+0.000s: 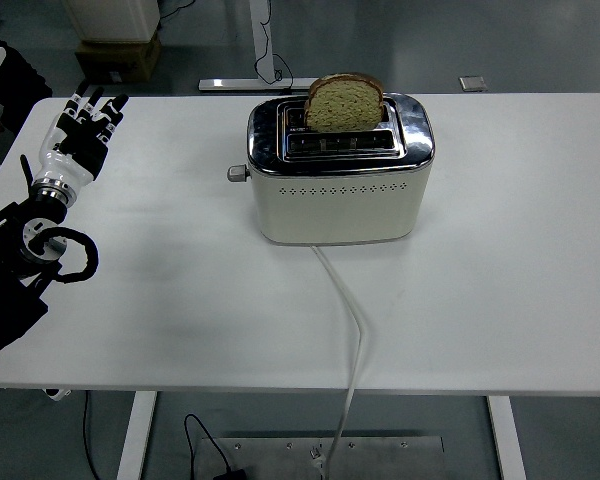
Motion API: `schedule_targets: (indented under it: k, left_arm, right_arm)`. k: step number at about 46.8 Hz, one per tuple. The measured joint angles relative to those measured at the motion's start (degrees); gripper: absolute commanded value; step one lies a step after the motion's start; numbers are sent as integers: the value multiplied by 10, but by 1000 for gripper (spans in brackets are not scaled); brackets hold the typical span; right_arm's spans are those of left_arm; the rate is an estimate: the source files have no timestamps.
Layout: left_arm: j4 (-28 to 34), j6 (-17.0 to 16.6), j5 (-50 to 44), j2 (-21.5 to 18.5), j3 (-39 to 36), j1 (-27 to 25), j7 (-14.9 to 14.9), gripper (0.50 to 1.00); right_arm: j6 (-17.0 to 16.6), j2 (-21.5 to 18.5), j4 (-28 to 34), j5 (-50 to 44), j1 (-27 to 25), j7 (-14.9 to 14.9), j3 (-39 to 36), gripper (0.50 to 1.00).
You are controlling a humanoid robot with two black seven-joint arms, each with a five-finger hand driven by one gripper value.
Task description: Press down toaster
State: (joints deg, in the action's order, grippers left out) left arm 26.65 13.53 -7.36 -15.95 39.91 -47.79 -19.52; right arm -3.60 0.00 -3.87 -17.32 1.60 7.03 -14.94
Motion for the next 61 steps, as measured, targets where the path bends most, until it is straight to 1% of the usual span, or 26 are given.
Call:
schedule_targets:
  k: [10, 12, 20, 31, 35, 41, 46, 50, 53, 55, 61]
  left_arm:
    - [0, -1, 1, 5, 0, 1, 0, 1000]
    - [0, -2, 2, 8, 0, 1, -4, 1000]
    - [0, -31, 5, 9, -1, -1, -7, 1000]
    - [2, -34, 9, 6, -1, -4, -5, 1000]
    - [2, -32, 20, 3, -2, -10, -5, 1000]
    - [5, -29, 79, -3, -3, -24, 3, 1000]
    - [8, -28, 123, -6, -2, -29, 19, 1000]
    - [13, -25, 130, -10, -2, -30, 24, 1000]
    - [18, -21, 136, -21, -3, -30, 24, 1000]
    - [21, -18, 144, -30, -4, -30, 24, 1000]
    - [47, 14, 198, -51, -6, -30, 24, 1000]
  right_arm:
    - [0, 0, 0, 0, 0, 0, 0, 998]
    - [0, 0, 0, 0, 0, 0, 0, 998]
    - [0, 0, 0, 0, 0, 0, 0, 998]
    - [0, 0, 0, 0, 0, 0, 0, 998]
    - [0, 0, 0, 0, 0, 0, 0, 998]
    - [0, 0, 0, 0, 0, 0, 0, 998]
    - [0, 0, 0, 0, 0, 0, 0, 998]
    - [0, 0, 0, 0, 0, 0, 0, 998]
    - [0, 0, 0, 0, 0, 0, 0, 998]
    - [0, 0, 0, 0, 0, 0, 0, 998]
    - [0, 0, 0, 0, 0, 0, 0, 998]
